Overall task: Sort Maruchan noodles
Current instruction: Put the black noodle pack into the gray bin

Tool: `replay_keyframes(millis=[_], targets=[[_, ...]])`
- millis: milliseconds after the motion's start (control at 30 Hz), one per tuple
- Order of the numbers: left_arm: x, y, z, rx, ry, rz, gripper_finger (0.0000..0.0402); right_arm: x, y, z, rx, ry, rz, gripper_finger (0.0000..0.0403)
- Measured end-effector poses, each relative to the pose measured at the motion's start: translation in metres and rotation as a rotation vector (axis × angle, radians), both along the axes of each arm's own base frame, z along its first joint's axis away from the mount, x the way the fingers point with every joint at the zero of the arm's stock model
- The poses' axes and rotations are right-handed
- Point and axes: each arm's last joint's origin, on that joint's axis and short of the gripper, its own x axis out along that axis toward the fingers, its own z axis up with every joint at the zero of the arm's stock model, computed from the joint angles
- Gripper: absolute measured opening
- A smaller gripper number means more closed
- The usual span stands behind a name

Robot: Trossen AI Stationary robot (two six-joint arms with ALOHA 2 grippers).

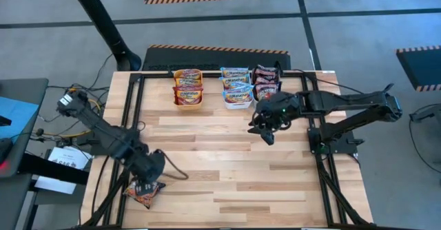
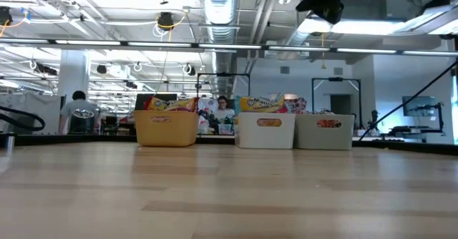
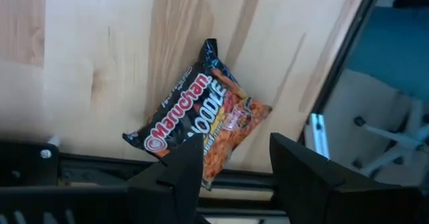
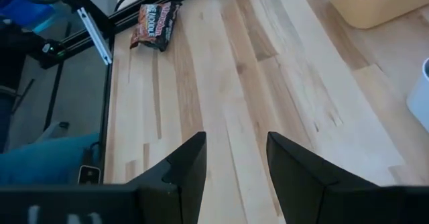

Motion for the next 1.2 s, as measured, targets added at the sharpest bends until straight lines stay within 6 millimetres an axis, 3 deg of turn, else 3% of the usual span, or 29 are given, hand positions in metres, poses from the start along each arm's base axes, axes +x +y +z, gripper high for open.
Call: replay_keyframes(millis=[400, 567, 1200], targets=[[-0.022, -0.020, -0.035, 0.074, 0.006, -0.018, 0.0158, 0.000, 0.002, 0.001, 0.001, -0.007, 0.007, 0.0179], [-0.026, -0.028, -0.050, 0.021, 0.006, -0.009, 0.0158, 0.000, 0.002, 0.001, 0.001, -0.007, 0.007, 0.0179], [-0.045, -0.032, -0.092, 0.020, 0.064, 0.079, 0.0158, 0.000, 0.002, 0.001, 0.002, -0.008, 0.006, 0.0179]])
